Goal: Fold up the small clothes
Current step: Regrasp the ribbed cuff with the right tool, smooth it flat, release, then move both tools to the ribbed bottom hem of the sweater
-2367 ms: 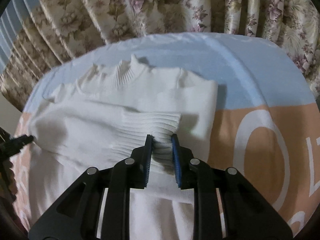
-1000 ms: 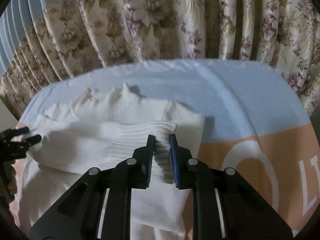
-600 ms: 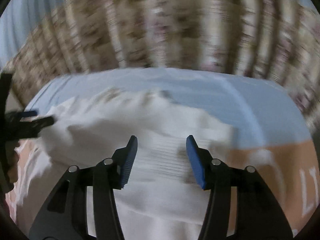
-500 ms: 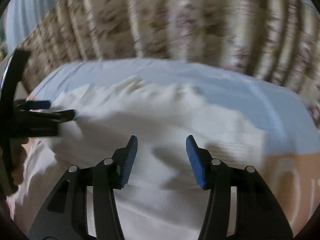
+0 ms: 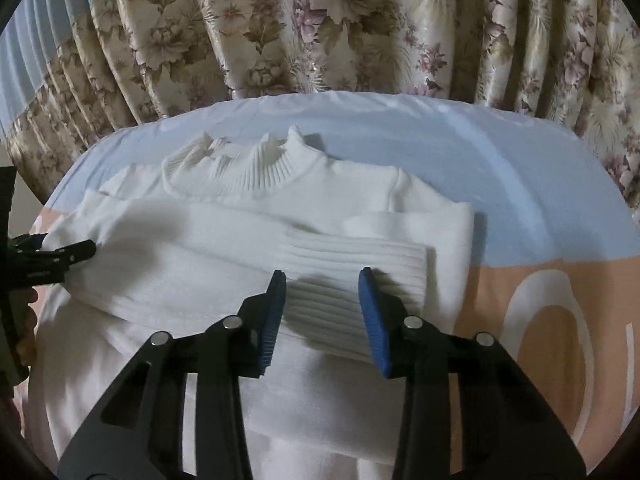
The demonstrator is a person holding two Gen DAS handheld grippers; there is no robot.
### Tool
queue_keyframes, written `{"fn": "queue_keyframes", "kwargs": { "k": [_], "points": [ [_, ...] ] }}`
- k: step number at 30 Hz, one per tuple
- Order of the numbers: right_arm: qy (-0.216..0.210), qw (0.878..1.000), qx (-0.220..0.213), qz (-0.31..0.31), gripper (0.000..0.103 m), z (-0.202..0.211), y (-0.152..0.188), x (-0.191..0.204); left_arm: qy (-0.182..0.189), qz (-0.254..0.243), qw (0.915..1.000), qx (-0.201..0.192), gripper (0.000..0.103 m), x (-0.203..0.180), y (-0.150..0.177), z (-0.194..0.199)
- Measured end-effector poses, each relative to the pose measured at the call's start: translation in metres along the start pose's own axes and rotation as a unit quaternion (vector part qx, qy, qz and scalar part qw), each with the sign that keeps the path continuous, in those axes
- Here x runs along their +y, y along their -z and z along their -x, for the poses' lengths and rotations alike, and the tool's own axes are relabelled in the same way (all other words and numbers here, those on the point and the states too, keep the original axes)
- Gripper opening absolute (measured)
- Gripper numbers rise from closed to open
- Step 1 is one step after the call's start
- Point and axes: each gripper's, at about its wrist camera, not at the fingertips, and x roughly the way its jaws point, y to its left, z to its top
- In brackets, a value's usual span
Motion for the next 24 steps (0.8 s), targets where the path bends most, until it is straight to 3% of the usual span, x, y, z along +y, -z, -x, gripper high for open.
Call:
{"fn": "queue_keyframes", "kwargs": {
  "k": [1, 5, 7, 9, 16, 24],
  "points": [
    [-0.003, 1.0, -0.004, -0.001, 0.05, 0.003, -0.001, 0.001, -0.004, -0.007, 1.0, -0.004, 0.101, -0.001, 0.002, 0.005],
    [-0.021, 1.0, -0.022, 0.007, 0.063, 0.03, 0.011, 0.004, -0.01, -0.023, 0.9996, -0.007, 0.101, -0.007, 0.022, 0.032],
    [-0.027, 0.999, -0.021, 0.009, 0.078, 0.042, 0.021, 0.003, -0.003, -0.02, 0.9998, 0.001, 0.101, -0.009, 0.033, 0.04],
    [-0.031, 0.999, -0.017, 0.005, 0.084, 0.05, 0.029, 0.004, -0.002, -0.019, 0.9998, 0.006, 0.101, -0.013, 0.047, 0.049],
    [-0.027, 1.0, 0.008, 0.01, 0.092, 0.057, 0.053, 0.022, 0.003, -0.006, 0.9998, 0.021, 0.101, -0.028, 0.077, 0.07],
    [-0.02, 0.999, 0.025, -0.008, 0.1, 0.078, 0.075, 0.037, -0.008, -0.005, 1.0, 0.002, 0.101, -0.031, 0.097, 0.108]
  ]
}}
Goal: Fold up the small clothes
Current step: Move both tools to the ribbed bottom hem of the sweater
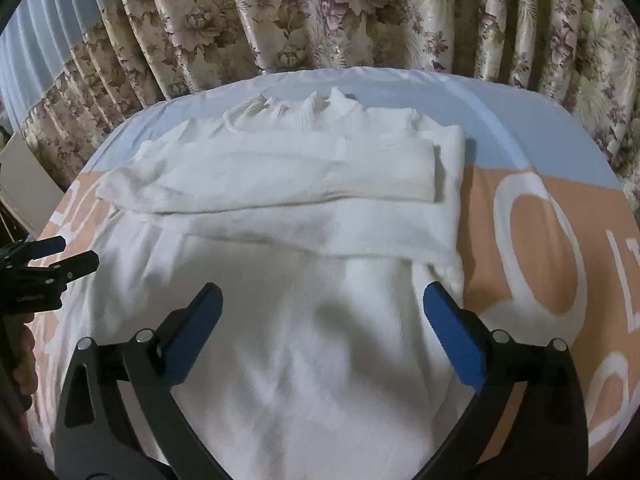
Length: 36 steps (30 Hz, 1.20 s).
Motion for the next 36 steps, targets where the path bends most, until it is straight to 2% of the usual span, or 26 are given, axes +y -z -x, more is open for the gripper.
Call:
{"fn": "queue_keyframes", "kwargs": {
  "k": [5, 10, 14, 18, 24, 28, 31, 36],
  "points": [
    [0.013, 1.0, 0.02, -0.013, 0.1, 0.013, 0.017, 0.004, -0.01, -0.002, 0.9999, -0.006, 0.101, 0.001, 0.018, 0.023],
    [0.007, 1.0, 0.011, -0.018, 0.1, 0.039, 0.036, 0.008, -0.018, -0.007, 0.9997, -0.016, 0.101, 0.002, 0.04, 0.044],
    [0.012, 1.0, -0.001, -0.015, 0.1, 0.062, 0.055, 0.014, -0.005, -0.002, 0.9998, -0.018, 0.101, 0.006, 0.064, 0.053],
    [0.003, 0.999, -0.007, -0.039, 0.1, 0.08, 0.08, 0.013, 0.002, -0.007, 1.0, -0.006, 0.101, 0.009, 0.1, 0.057],
    [0.041, 0.999, 0.007, -0.005, 0.1, 0.098, 0.124, 0.013, -0.011, -0.031, 0.9994, -0.008, 0.101, 0.006, 0.143, 0.068],
    [0.019, 1.0, 0.02, -0.004, 0.1, 0.109, 0.144, 0.013, 0.019, -0.012, 0.9997, 0.011, 0.101, 0.017, 0.161, 0.068],
    [0.0, 1.0, 0.007, -0.007, 0.1, 0.122, 0.155, 0.014, 0.051, 0.005, 0.9982, 0.032, 0.101, 0.026, 0.173, 0.067],
    [0.002, 1.0, 0.001, -0.008, 0.1, 0.133, 0.168, 0.015, 0.097, 0.02, 0.9933, 0.059, 0.101, 0.033, 0.19, 0.067]
  ]
}}
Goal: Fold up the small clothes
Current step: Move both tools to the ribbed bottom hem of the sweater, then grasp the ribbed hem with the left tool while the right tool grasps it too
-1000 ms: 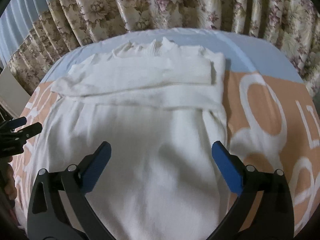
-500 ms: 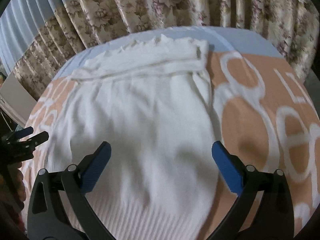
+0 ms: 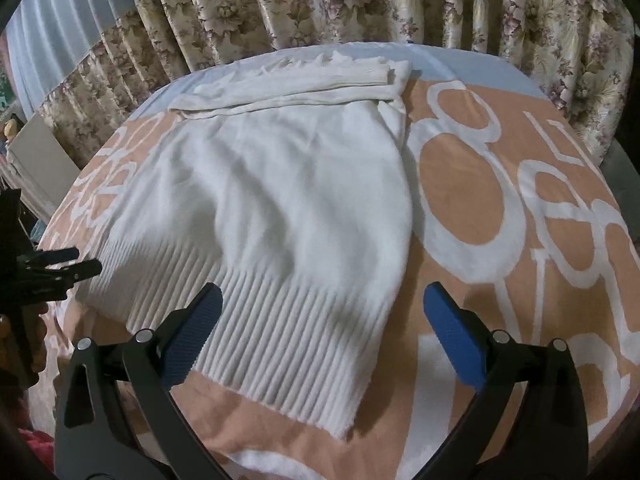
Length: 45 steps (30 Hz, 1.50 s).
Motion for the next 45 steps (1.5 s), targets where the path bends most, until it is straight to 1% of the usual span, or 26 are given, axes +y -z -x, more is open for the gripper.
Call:
{"fn": "queue_keyframes", "kwargs": {
  "k": [2, 4, 5, 7, 9, 11, 13, 16, 19, 20, 21, 22, 24, 29, 30, 32, 34, 35, 36, 37, 38, 39, 40, 42, 45],
  "points": [
    [0.0, 1.0, 0.0, -0.007, 0.1, 0.0, 0.001, -0.001, -0.001, -0.005, 1.0, 0.002, 0.1, -0.003, 0.003, 0.0],
    [-0.002, 1.0, 0.004, -0.009, 0.1, -0.002, 0.002, -0.001, -0.01, -0.017, 0.9998, 0.003, 0.082, -0.008, 0.004, 0.002],
    [-0.001, 1.0, 0.004, -0.008, 0.1, -0.002, 0.001, 0.0, -0.011, -0.021, 0.9997, 0.004, 0.078, -0.01, 0.004, 0.003],
    [-0.002, 1.0, 0.002, -0.005, 0.1, -0.001, 0.001, 0.001, 0.001, -0.027, 0.9996, 0.011, 0.064, -0.013, 0.004, 0.004],
    [0.0, 1.0, 0.002, -0.007, 0.1, 0.0, 0.0, 0.0, 0.003, -0.032, 0.9993, 0.016, 0.061, -0.015, 0.004, 0.005],
    [0.0, 1.0, 0.004, -0.012, 0.1, -0.001, 0.0, -0.002, 0.002, -0.039, 0.999, 0.023, 0.054, -0.019, 0.004, 0.004],
    [-0.001, 1.0, 0.007, -0.017, 0.1, -0.001, 0.001, -0.004, 0.013, -0.05, 0.9981, 0.032, 0.035, -0.024, 0.003, 0.006],
    [0.001, 1.0, 0.014, -0.022, 0.1, -0.001, 0.003, -0.006, 0.006, -0.061, 0.9971, 0.046, 0.033, -0.028, 0.002, 0.005],
    [-0.001, 0.999, 0.021, -0.033, 0.1, -0.001, 0.006, -0.011, 0.01, -0.054, 0.997, 0.055, 0.032, -0.026, -0.002, 0.004],
    [-0.003, 0.999, 0.024, -0.037, 0.1, -0.001, 0.007, -0.013, 0.009, -0.054, 0.9969, 0.057, 0.029, -0.026, -0.002, 0.004],
    [-0.003, 0.999, 0.026, -0.04, 0.1, -0.001, 0.008, -0.014, 0.008, -0.056, 0.9966, 0.059, 0.024, -0.026, -0.003, 0.004],
    [-0.005, 0.999, 0.031, -0.043, 0.1, -0.002, 0.009, -0.016, 0.003, -0.062, 0.9961, 0.062, 0.02, -0.028, -0.003, 0.004],
    [-0.007, 0.998, 0.045, -0.044, 0.1, -0.004, 0.012, -0.018, -0.004, -0.069, 0.9953, 0.067, 0.018, -0.03, -0.003, 0.004],
    [-0.024, 0.996, 0.073, -0.044, 0.1, -0.003, 0.023, -0.019, -0.016, -0.081, 0.9943, 0.067, 0.017, -0.035, -0.002, 0.0],
    [-0.026, 0.995, 0.081, -0.042, 0.098, -0.005, 0.025, -0.018, -0.018, -0.084, 0.9941, 0.066, 0.017, -0.036, -0.002, -0.001],
    [-0.024, 0.995, 0.095, -0.035, 0.09, -0.008, 0.029, -0.015, -0.022, -0.087, 0.9938, 0.064, 0.017, -0.037, -0.002, -0.001],
    [-0.015, 0.994, 0.104, -0.026, 0.072, -0.012, 0.032, -0.012, -0.025, -0.089, 0.9938, 0.062, 0.017, -0.038, -0.002, -0.001],
    [-0.011, 0.994, 0.108, -0.018, 0.068, -0.013, 0.033, -0.009, -0.024, -0.089, 0.9939, 0.061, 0.017, -0.039, -0.002, -0.002],
    [-0.005, 0.994, 0.109, -0.01, 0.061, -0.014, 0.034, -0.008, -0.023, -0.089, 0.994, 0.058, 0.017, -0.039, -0.001, -0.002],
    [-0.003, 0.994, 0.11, -0.003, 0.051, -0.014, 0.034, -0.006, -0.022, -0.091, 0.994, 0.056, 0.016, -0.04, -0.001, -0.002],
    [-0.012, 0.993, 0.114, 0.001, 0.045, -0.014, 0.033, -0.004, -0.022, -0.092, 0.994, 0.054, 0.016, -0.039, 0.0, -0.002],
    [-0.018, 0.993, 0.117, 0.002, 0.027, -0.014, 0.032, -0.004, -0.021, -0.093, 0.9941, 0.052, 0.014, -0.039, 0.001, -0.002],
    [-0.027, 0.992, 0.121, 0.003, 0.014, -0.014, 0.032, -0.003, -0.02, -0.094, 0.9941, 0.051, 0.012, -0.039, 0.001, -0.001],
    [-0.031, 0.992, 0.124, 0.015, 0.008, -0.015, 0.03, 0.0, -0.021, -0.096, 0.9941, 0.047, 0.01, -0.04, 0.0, -0.001],
    [-0.029, 0.992, 0.118, 0.042, 0.006, -0.014, 0.028, 0.005, -0.019, -0.094, 0.9946, 0.04, 0.009, -0.037, -0.003, -0.001]
  ]
}}
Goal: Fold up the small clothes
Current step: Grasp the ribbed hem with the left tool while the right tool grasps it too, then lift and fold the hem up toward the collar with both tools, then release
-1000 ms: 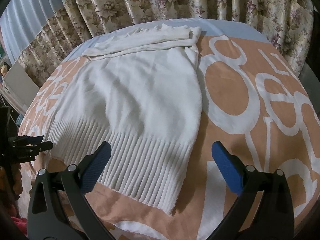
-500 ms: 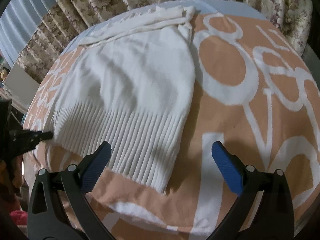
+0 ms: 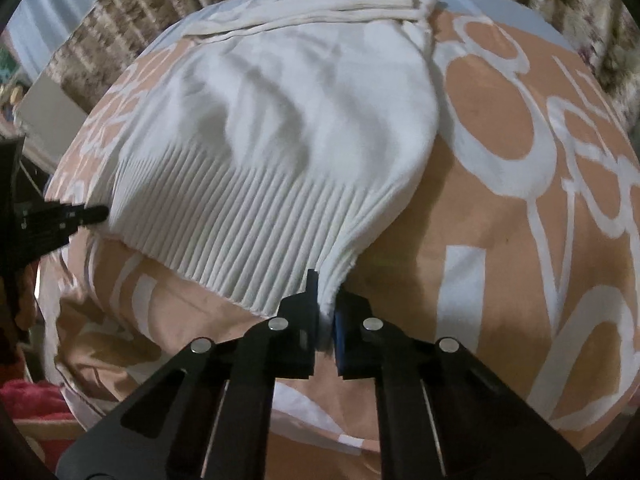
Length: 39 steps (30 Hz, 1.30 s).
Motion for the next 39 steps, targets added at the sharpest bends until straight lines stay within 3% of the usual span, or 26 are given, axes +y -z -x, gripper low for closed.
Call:
{"fn": "queue_keyframes", "kwargs": {
  "k": [13, 26, 34, 39],
  "points": [
    [0.026, 0.996, -0.065, 0.048, 0.006, 0.017, -0.045, -0.001, -0.03, -0.021, 0.9982, -0.047, 0.008, 0.011, -0.047, 0.0],
    [0.034, 0.991, -0.11, 0.065, 0.006, 0.0, -0.141, -0.012, -0.077, -0.069, 0.9899, -0.097, 0.008, 0.016, -0.138, -0.009],
    [0.029, 0.989, -0.14, 0.046, 0.006, -0.011, -0.201, -0.04, -0.081, -0.041, 0.9876, -0.128, 0.008, 0.039, -0.194, -0.016],
    [0.003, 0.989, -0.148, 0.015, 0.006, -0.027, -0.233, -0.061, -0.08, -0.031, 0.9865, -0.14, 0.008, 0.049, -0.226, -0.025]
  ]
}}
